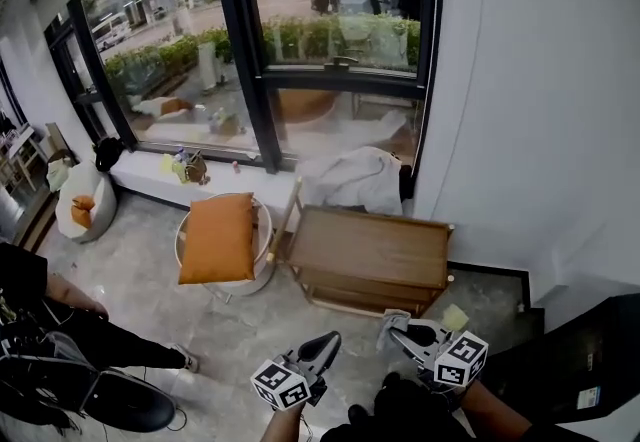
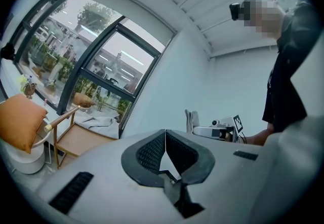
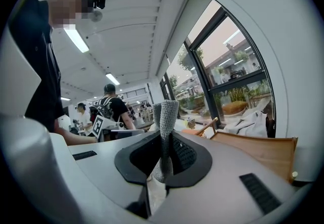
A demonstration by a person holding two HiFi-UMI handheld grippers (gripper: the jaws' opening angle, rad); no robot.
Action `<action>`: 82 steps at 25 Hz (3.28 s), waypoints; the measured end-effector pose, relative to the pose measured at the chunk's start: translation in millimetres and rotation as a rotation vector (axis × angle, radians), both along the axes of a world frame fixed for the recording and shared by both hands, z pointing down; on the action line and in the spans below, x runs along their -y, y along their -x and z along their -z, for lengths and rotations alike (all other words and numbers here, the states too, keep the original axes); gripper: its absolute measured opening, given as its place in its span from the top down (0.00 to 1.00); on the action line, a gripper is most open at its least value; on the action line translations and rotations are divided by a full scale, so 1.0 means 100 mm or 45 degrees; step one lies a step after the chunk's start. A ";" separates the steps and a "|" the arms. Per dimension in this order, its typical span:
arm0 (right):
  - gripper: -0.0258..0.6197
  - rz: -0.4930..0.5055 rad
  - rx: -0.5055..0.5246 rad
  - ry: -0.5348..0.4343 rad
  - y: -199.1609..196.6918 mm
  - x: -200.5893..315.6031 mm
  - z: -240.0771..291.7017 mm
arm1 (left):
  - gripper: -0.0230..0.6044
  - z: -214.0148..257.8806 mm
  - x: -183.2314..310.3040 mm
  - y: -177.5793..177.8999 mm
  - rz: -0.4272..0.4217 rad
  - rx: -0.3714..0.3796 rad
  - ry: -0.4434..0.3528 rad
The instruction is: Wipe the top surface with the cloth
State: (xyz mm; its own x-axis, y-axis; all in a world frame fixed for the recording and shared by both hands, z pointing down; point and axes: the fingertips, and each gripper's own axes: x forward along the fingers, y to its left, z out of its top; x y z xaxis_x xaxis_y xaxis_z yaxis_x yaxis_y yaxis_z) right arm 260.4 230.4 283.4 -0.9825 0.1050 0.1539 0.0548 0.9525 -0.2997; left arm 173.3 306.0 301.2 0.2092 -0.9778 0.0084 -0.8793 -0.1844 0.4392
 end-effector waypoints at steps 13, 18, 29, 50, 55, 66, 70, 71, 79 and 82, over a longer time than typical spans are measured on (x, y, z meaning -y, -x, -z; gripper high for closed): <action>0.90 0.063 0.036 0.046 1.08 0.87 -0.17 | 0.94 -0.19 0.85 0.88 0.024 0.015 0.077; 0.90 0.059 0.022 0.052 1.40 1.45 -0.17 | 0.94 -0.13 1.44 1.31 0.028 0.040 0.093; 0.90 -0.019 0.058 0.094 1.73 2.32 -0.22 | 0.94 -0.08 2.41 1.73 -0.056 0.086 0.119; 0.90 -0.264 -0.047 0.119 2.88 2.74 -0.40 | 0.94 -0.23 2.99 2.97 -0.266 -0.027 0.108; 0.90 -0.284 -0.101 0.122 3.40 2.64 -0.50 | 0.94 -0.38 2.90 3.47 -0.295 -0.043 0.171; 0.90 -0.258 -0.219 0.101 4.31 2.70 -0.88 | 0.94 -0.82 2.91 4.14 -0.294 -0.050 0.343; 0.90 -0.236 -0.264 0.154 4.53 2.77 -1.15 | 0.94 -1.01 2.97 4.28 -0.248 -0.033 0.433; 0.90 -0.234 -0.279 0.174 4.59 2.79 -1.25 | 0.94 -1.06 2.98 4.31 -0.234 -0.024 0.459; 0.90 -0.298 -0.470 0.402 4.99 2.95 -2.38 | 0.94 -1.39 3.06 4.44 -0.209 0.025 0.554; 0.90 -0.312 -0.570 0.439 5.08 2.98 -2.79 | 0.94 -1.46 3.08 4.41 -0.229 0.020 0.552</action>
State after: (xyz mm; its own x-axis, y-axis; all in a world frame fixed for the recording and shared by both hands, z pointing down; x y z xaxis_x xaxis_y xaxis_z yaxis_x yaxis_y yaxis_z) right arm -248.1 -67.3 562.6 -0.8322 0.0015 0.5544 -0.3558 0.7654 -0.5362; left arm -267.4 -1.8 446.9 0.3716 -0.8315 0.4128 -0.8574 -0.1368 0.4962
